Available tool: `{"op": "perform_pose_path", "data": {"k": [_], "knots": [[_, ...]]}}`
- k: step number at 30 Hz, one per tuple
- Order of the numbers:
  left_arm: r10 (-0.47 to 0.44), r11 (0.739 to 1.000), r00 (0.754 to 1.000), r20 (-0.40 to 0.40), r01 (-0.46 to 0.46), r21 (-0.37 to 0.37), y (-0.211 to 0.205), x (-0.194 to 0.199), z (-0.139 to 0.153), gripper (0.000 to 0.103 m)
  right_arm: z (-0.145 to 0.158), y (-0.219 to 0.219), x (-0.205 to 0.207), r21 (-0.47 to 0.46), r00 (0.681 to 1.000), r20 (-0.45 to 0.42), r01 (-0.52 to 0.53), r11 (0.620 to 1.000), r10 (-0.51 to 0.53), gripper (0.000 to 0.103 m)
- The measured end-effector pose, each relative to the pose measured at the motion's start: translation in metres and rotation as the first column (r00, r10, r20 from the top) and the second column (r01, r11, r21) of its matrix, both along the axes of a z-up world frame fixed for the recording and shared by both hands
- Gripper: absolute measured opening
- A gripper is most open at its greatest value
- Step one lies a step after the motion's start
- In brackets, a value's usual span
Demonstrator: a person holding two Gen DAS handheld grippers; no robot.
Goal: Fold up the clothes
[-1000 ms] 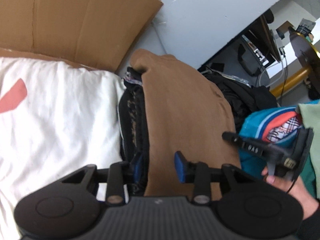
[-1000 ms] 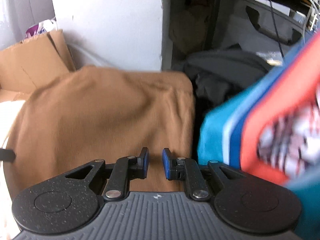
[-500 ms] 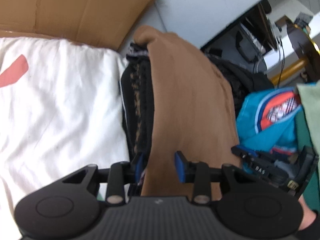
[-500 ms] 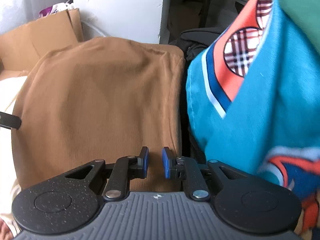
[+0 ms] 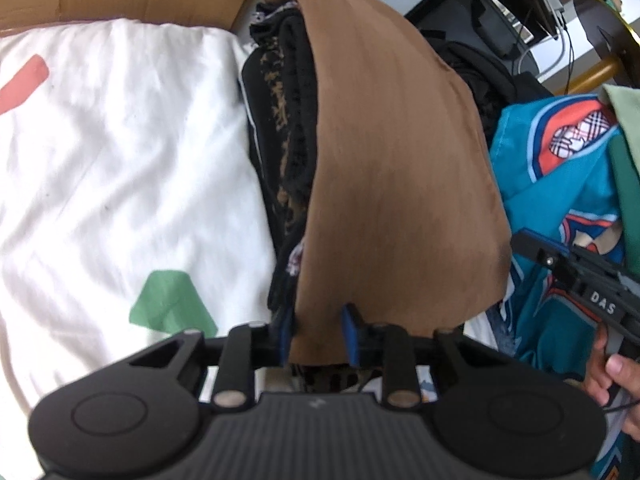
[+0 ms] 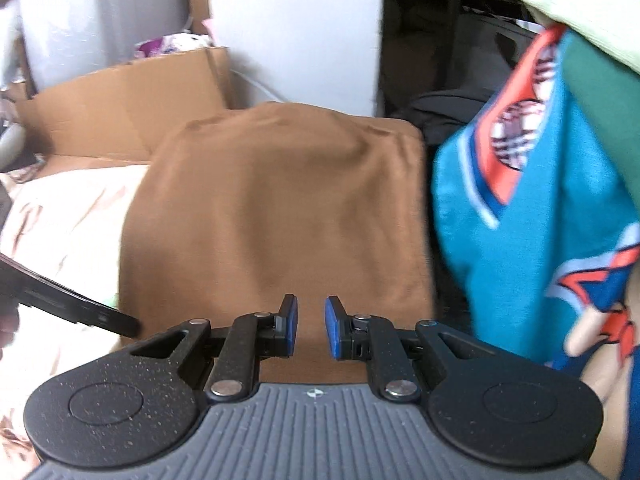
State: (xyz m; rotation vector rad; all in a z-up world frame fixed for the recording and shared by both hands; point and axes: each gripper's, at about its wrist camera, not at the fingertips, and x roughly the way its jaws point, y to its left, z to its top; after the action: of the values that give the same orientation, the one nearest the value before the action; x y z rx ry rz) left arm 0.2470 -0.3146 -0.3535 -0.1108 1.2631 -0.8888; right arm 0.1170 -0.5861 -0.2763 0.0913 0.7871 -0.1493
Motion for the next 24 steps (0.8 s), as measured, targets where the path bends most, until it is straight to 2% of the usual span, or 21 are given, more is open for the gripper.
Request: {"op": "perform_pose_path", "data": {"k": [4, 8, 11, 24], "knots": [[-0.003, 1.0, 1.0, -0.011, 0.003, -0.006, 0.003, -0.004, -0.001, 0.02, -0.009, 0.011, 0.003, 0.007, 1.0, -0.007, -0.012, 1.0, 0.012, 0.021], [-0.006, 1.0, 1.0, -0.016, 0.006, -0.011, 0.006, -0.008, -0.001, 0.01, -0.02, 0.004, 0.002, 0.004, 1.0, -0.023, 0.019, 1.0, -0.019, 0.021], [-0.006, 1.0, 1.0, -0.014, 0.006, -0.014, 0.009, -0.009, 0.0, 0.007, -0.027, -0.002, 0.001, 0.001, 0.998, -0.035, 0.043, 0.999, -0.043, 0.021], [-0.015, 1.0, 1.0, 0.007, 0.015, -0.003, 0.007, -0.013, 0.007, 0.006, -0.055, -0.03, -0.013, -0.038, 0.983, -0.11, 0.147, 0.988, -0.15, 0.021]]}}
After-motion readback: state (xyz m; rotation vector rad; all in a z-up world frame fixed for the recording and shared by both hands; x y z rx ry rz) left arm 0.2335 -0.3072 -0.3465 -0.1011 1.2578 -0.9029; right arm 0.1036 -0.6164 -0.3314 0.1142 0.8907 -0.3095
